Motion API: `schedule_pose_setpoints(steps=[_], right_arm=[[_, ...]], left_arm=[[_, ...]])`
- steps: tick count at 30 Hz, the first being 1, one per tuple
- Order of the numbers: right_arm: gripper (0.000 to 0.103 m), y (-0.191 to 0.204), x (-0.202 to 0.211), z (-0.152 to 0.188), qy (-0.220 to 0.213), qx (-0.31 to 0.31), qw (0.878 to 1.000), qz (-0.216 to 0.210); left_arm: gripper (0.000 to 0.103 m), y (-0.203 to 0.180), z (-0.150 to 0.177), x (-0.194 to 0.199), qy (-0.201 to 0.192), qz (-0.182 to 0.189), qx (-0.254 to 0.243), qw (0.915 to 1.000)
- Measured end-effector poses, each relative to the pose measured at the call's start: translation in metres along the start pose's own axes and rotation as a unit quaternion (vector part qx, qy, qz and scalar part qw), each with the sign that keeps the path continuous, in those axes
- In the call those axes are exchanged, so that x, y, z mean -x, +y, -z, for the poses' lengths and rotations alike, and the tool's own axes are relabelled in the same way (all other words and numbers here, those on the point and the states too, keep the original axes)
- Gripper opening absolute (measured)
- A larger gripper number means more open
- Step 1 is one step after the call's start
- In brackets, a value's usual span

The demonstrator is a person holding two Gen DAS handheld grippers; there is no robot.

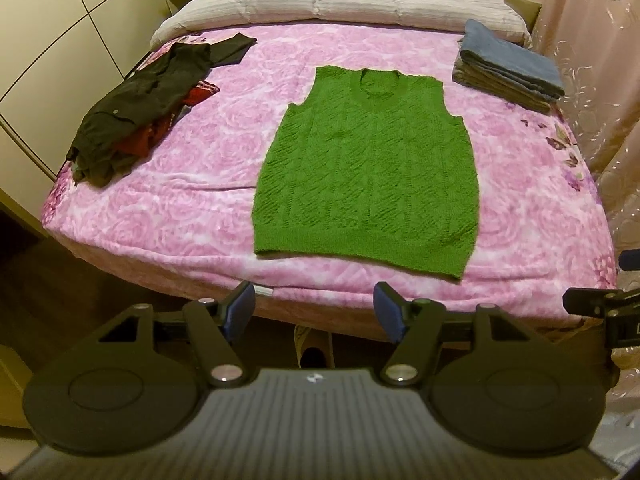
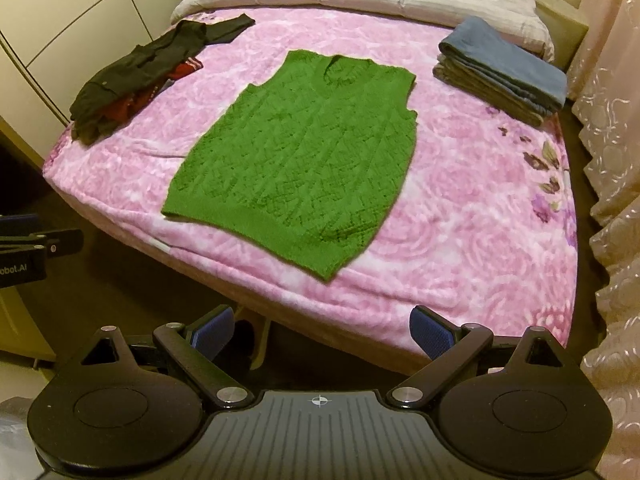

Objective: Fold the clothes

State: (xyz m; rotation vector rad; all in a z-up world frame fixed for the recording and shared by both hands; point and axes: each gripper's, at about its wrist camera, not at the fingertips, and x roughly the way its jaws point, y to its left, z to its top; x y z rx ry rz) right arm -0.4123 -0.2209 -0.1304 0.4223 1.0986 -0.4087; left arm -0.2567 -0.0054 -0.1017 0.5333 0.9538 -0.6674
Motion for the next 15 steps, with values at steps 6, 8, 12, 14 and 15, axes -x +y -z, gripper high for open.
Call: schedule_pose_setpoints(steps=[6, 8, 12, 14, 15], right_arm=[[0.097, 0.003, -0.007, -0.006, 0.005, 0.006, 1.0, -0.006], [0.097, 0.002, -0.011, -0.009, 0.008, 0.006, 1.0, -0.008], [0.097, 0.001, -0.02, -0.018, 0.016, 0.002, 1.0, -0.01], [0.097, 0.0, -0.025, -0.024, 0.02, -0.002, 1.0, -0.009], [0.097, 0.0, -0.029, -0.028, 0.023, -0.005, 1.0, -0.008]], left_arm=[[0.062, 0.006, -0.002, -0.005, 0.01, -0.004, 0.007, 0.9999], [0.062, 0.008, -0.002, -0.009, 0.015, -0.004, 0.008, 0.9999], [0.062, 0.011, -0.011, -0.02, 0.025, -0.002, 0.008, 0.9996], [0.062, 0.012, -0.019, -0.029, 0.029, -0.001, 0.004, 0.9996], [0.062, 0.013, -0.024, -0.033, 0.032, 0.001, 0.001, 0.9995]])
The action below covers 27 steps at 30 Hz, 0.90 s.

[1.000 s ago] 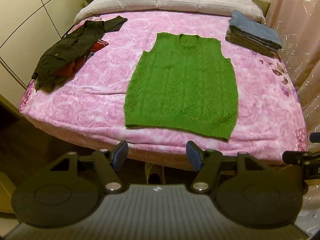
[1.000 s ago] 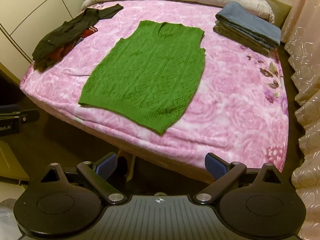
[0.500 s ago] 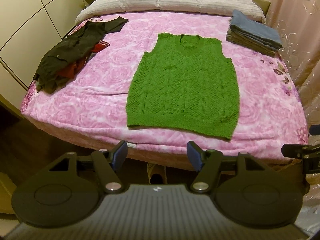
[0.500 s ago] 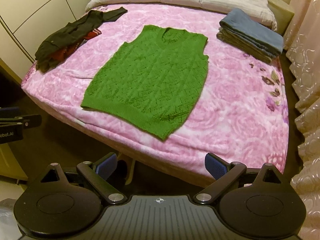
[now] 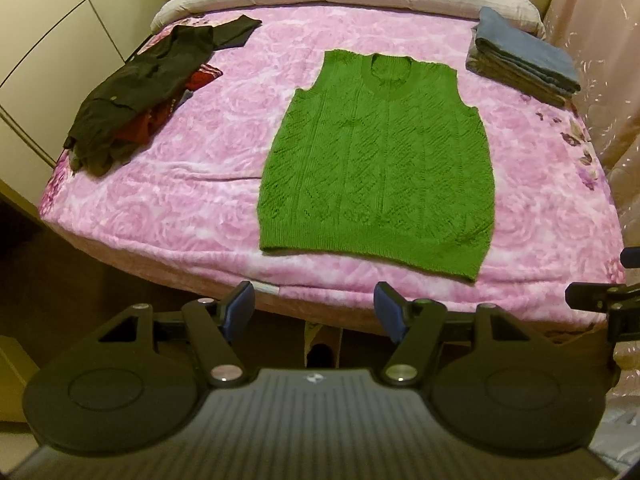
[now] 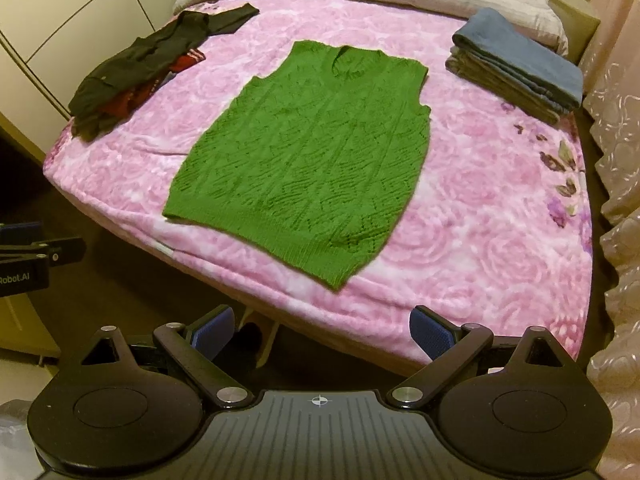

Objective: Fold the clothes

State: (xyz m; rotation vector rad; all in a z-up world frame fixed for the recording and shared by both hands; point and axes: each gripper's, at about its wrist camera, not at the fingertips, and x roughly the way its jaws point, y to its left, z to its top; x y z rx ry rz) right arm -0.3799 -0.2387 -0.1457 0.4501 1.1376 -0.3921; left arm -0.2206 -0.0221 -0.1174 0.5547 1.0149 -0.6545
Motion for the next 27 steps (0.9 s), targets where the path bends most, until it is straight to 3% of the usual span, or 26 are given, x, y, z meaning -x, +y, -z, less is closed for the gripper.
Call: schedule_pose_setpoints(steps=[9, 17, 27], right_arm=[[0.097, -0.016, -0.044, -0.048, 0.04, -0.059, 0.997, 0.017], [0.097, -0.044, -0.092, -0.1, 0.063, -0.154, 0.984, 0.059], [0.097, -0.074, -0.181, -0.142, 0.091, -0.231, 0.964, 0.093]], left_arm=[[0.062, 0.007, -0.064, -0.065, 0.037, 0.032, -0.043, 0.9979], [0.061, 0.052, -0.144, -0.14, 0.055, 0.06, -0.086, 0.9929], [0.055, 0.074, -0.234, -0.274, 0.092, 0.123, -0.165, 0.9743]])
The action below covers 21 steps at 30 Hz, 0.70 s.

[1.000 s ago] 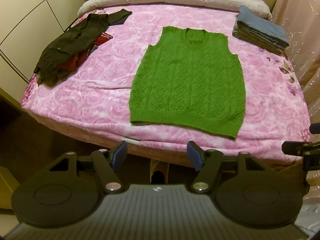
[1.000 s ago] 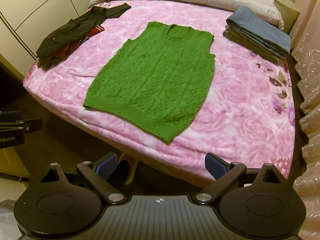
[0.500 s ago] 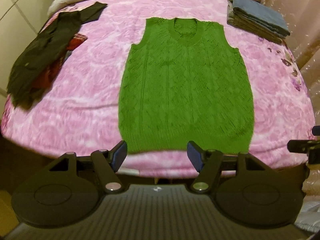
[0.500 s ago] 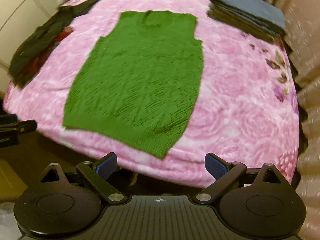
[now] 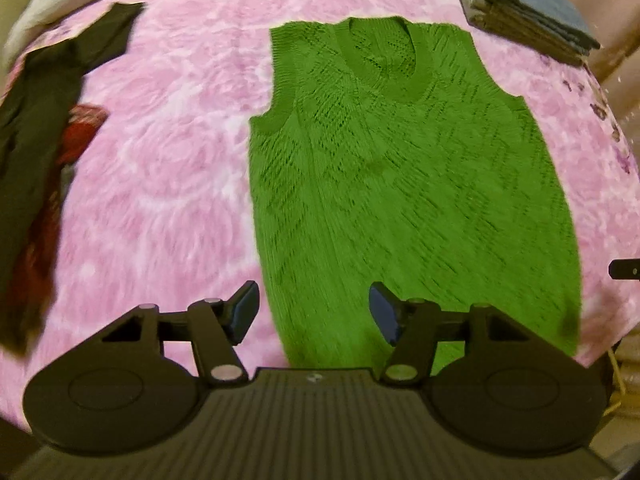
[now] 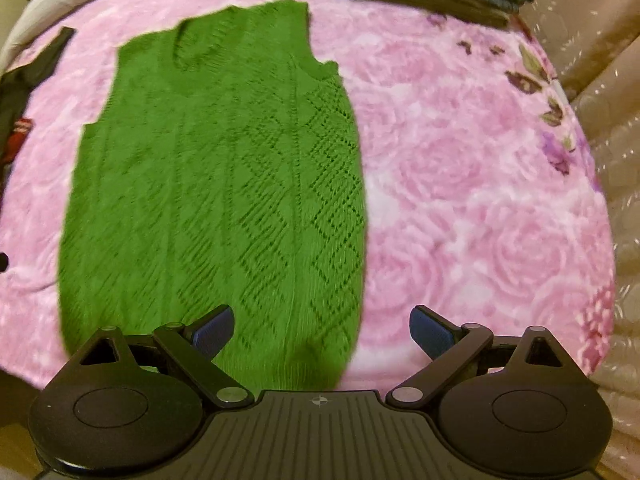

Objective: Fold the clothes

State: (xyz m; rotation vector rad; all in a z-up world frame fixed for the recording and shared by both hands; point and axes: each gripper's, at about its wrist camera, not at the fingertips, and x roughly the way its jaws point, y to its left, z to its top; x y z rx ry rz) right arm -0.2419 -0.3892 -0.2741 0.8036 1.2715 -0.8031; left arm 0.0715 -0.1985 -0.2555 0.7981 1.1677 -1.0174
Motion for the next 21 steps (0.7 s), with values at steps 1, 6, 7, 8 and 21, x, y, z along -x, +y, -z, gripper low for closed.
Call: schedule_pose_setpoints(steps=[1, 6, 7, 8, 21], right_arm=[[0.097, 0.0, -0.012, -0.006, 0.003, -0.004, 1.0, 0.0], [0.096, -0.006, -0.064, -0.046, -0.002, -0.021, 1.0, -0.012], [0.096, -0.006, -0.069, -0.058, -0.013, -0.016, 1.0, -0.02], [0.096, -0.005, -0.073, -0.07, -0.025, -0.007, 0.999, -0.025], [0.095, -0.005, -0.131, -0.274, -0.189, 0.125, 0.972, -0.065]], left_arm=[[0.054, 0.004, -0.009, -0.011, 0.0, 0.006, -0.007, 1.0], [0.051, 0.022, -0.064, -0.072, -0.025, 0.041, -0.063, 0.9968], [0.051, 0.025, -0.076, -0.081, -0.034, 0.05, -0.075, 0.9954], [0.051, 0.029, -0.089, -0.09, -0.042, 0.058, -0.087, 0.9937], [0.05, 0.072, -0.249, -0.179, -0.163, 0.113, -0.173, 0.9648]])
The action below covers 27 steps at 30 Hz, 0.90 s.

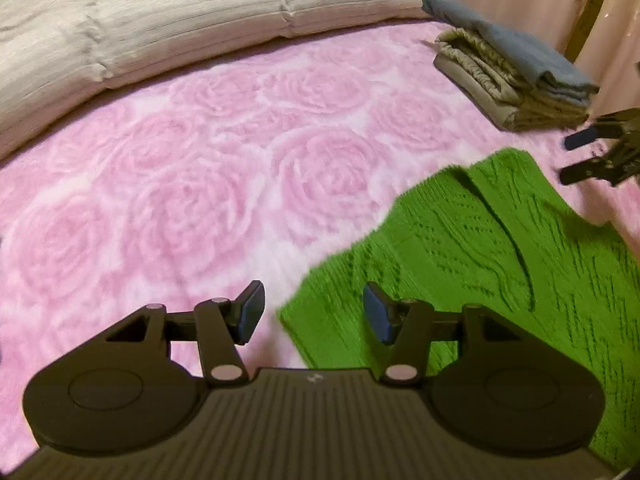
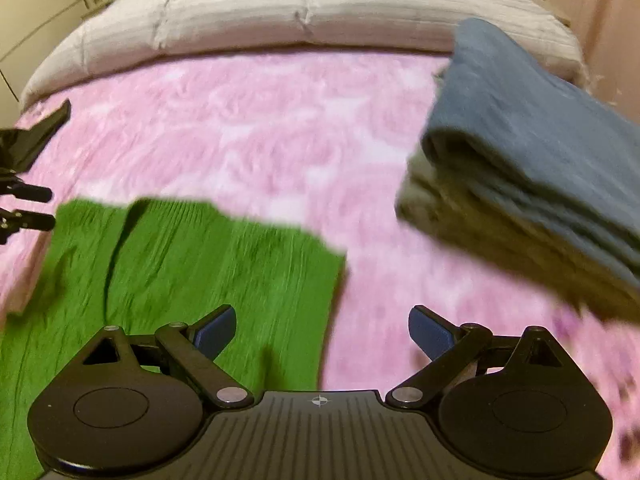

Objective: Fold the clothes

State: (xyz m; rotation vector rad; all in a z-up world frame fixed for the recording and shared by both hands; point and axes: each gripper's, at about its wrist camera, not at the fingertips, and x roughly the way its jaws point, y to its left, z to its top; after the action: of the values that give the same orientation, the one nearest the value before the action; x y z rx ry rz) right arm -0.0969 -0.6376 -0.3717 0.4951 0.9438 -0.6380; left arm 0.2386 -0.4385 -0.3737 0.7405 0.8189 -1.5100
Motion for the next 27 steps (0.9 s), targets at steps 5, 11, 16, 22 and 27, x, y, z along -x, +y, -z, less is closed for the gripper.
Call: schedule_pose_setpoints(steps=[5, 11, 16, 22, 27], right_arm=[[0.081, -0.023, -0.04, -0.009, -0.002, -0.02, 0.999, -0.049], [0.014, -0.032, -0.05, -0.002, -0.028, -0.026, 0.993, -0.109], [0.011, -0.025, 0.009, 0.024, -0.113, 0.003, 0.986, -0.125], [0.011, 0.003, 0.118, 0.096, -0.197, 0.048, 0.966, -0.159], [0.01, 0.045, 0.184, 0.206, -0.202, 0.126, 0.958, -0.162]], left_arm=[[0.036, 0.022, 0.004, -0.026, 0.01, 0.038, 0.032, 0.9987], [0.007, 0.023, 0.02, -0.016, -0.032, 0.066, 0.065, 0.9952], [0.007, 0.0, 0.045, 0.046, -0.11, 0.058, 0.064, 0.9902], [0.006, -0.056, 0.099, 0.139, -0.173, 0.055, 0.033, 0.9828], [0.006, -0.119, 0.187, 0.191, -0.177, 0.071, 0.006, 0.9816]])
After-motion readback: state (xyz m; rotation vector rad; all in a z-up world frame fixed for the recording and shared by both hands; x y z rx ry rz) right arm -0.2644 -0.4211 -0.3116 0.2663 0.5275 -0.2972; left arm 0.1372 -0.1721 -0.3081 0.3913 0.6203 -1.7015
